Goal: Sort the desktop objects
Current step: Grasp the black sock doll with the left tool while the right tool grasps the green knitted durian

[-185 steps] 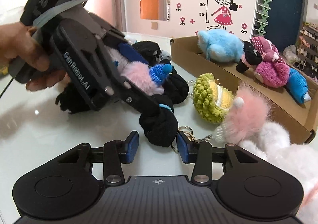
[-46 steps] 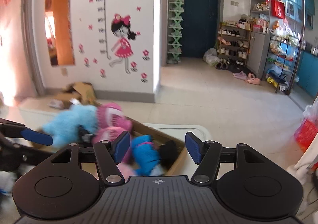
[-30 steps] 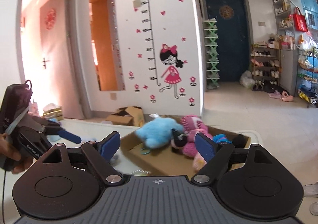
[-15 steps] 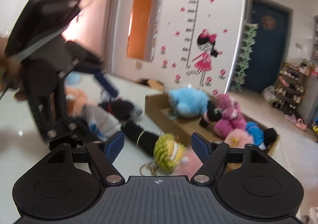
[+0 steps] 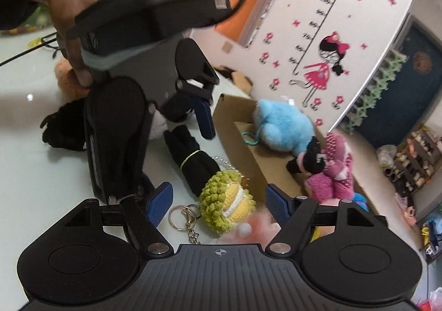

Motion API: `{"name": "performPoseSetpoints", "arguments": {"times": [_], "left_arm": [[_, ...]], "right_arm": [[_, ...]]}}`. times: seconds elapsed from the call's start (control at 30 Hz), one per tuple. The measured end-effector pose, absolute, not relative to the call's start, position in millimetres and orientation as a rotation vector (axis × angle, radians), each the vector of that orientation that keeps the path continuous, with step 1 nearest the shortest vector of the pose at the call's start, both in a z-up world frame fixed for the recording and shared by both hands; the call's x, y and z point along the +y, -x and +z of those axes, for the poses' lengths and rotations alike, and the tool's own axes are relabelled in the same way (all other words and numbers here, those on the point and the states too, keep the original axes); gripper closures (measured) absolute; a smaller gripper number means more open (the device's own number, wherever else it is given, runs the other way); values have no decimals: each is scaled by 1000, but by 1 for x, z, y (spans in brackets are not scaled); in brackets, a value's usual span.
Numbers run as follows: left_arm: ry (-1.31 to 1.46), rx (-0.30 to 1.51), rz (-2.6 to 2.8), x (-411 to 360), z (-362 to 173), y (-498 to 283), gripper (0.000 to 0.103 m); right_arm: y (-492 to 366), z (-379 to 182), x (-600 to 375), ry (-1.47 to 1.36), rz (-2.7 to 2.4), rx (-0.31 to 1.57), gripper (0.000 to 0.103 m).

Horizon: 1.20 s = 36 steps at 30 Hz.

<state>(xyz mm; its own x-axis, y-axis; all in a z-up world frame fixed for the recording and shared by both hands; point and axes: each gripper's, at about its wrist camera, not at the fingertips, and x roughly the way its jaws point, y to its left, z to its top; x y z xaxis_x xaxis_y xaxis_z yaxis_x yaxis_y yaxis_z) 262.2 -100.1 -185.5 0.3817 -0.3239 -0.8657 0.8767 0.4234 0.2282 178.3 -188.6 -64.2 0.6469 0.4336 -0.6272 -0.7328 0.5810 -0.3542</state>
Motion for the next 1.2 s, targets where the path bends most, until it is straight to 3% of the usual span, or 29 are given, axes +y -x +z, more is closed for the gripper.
{"name": "performPoseSetpoints", "arguments": {"times": [0.37,0.47,0.53,0.6,0.67,0.83,0.97,1.2], "left_arm": [[-739,855,-867,-88,-184,-265,15],[-730,837,-883,-83,-183,-259,27],[-715,830,-881,-79,-182,-258,42],[-695,833,-878,-76,-181,-257,50],[-687,831,-885,-73,-181,-253,53],[-689,821,-866,-67,-177,-249,64],[-683,810,-833,-66,-177,-254,66],[-672,809,-802,-67,-180,-258,68]], "right_arm": [[-210,-68,-177,585,745,621,25],[-214,-69,-178,561,746,645,26],[-221,-70,-180,548,734,669,27],[-227,-73,-180,537,729,698,30],[-232,-77,-178,542,728,731,36],[-236,-85,-170,584,702,763,38],[-241,-86,-173,559,666,780,52],[-237,-80,-179,506,678,754,55]]}}
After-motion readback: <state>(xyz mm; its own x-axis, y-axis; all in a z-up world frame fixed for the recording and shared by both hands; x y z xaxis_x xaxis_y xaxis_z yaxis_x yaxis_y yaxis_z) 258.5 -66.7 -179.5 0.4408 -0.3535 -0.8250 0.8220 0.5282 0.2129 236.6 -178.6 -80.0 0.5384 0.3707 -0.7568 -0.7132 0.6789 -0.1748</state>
